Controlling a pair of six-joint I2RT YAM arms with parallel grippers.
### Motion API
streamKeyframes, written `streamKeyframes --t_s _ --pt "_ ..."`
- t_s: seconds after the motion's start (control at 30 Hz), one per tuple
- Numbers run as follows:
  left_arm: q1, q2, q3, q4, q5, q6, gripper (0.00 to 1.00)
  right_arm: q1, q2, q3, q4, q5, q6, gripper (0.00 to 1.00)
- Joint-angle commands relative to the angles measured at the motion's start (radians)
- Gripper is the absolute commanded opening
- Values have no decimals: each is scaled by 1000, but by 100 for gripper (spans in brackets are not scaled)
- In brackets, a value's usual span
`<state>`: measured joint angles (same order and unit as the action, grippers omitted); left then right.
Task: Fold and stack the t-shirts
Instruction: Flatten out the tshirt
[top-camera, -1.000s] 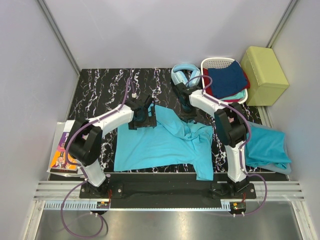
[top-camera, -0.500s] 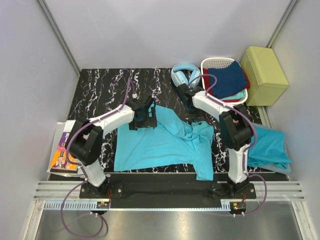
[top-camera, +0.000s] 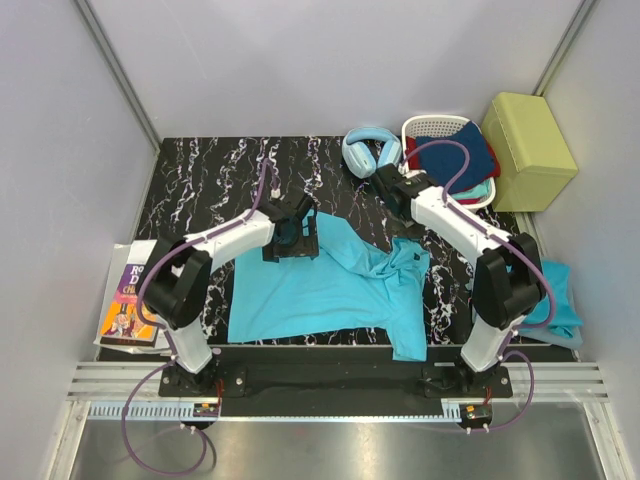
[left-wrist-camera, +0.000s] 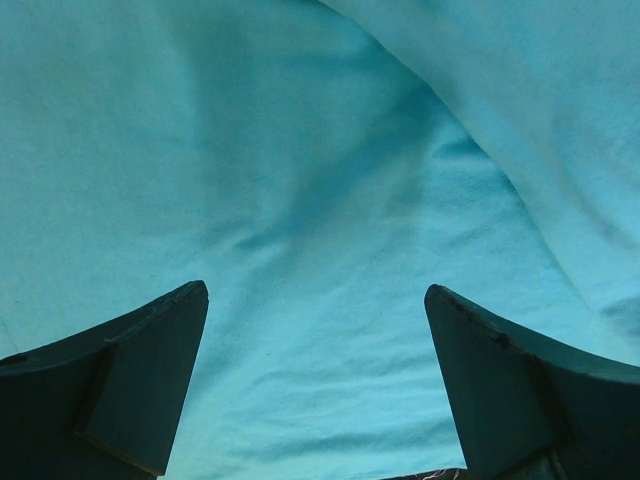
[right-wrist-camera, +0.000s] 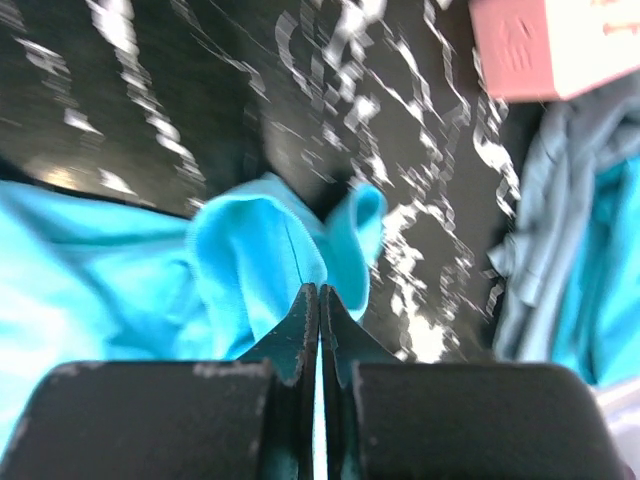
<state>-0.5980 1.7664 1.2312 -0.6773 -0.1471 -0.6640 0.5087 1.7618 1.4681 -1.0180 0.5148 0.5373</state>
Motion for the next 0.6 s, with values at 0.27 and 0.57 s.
streamKeyframes --t_s 0.27,0.57 --pt "-3 27 79 12 24 6 96 -13 -185 -196 -157 7 142 0" --pt "-5 31 82 7 32 9 96 -9 -265 -282 -237 -100 174 0"
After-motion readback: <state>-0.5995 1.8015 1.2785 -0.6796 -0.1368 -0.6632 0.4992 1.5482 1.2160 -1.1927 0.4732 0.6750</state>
